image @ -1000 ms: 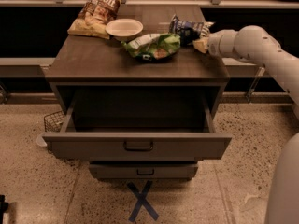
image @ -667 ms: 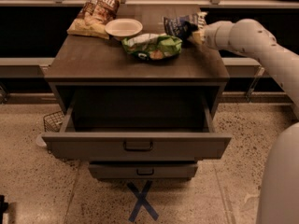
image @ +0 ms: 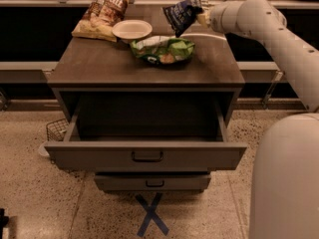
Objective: Place blue chip bag into paper bowl
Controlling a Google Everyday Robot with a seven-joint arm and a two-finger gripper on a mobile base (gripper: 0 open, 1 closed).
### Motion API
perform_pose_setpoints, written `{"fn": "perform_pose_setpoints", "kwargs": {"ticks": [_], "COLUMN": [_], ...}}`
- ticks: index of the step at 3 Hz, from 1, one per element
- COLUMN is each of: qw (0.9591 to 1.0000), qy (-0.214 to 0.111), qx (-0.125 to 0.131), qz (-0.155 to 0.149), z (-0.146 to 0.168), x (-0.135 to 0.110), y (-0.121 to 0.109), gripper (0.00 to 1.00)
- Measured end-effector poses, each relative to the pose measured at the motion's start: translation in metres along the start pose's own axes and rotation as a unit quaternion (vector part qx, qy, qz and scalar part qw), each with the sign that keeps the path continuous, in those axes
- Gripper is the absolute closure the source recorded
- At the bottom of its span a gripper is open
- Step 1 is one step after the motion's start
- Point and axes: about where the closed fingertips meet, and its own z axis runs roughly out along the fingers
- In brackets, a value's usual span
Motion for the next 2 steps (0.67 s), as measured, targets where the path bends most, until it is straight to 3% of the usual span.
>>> {"fn": "perform_pose_setpoints", "kwargs": {"ticks": [1, 2], "qw": [0.9998, 0.9988], "qy": [0.000, 0.001], "qx": [-0.019, -0.047], "qz": [-0.007, 0.015], "z": [0.018, 0.031], "x": [-0.023, -0.037], "y": [0.010, 0.027], "gripper": [1.00, 1.00]}}
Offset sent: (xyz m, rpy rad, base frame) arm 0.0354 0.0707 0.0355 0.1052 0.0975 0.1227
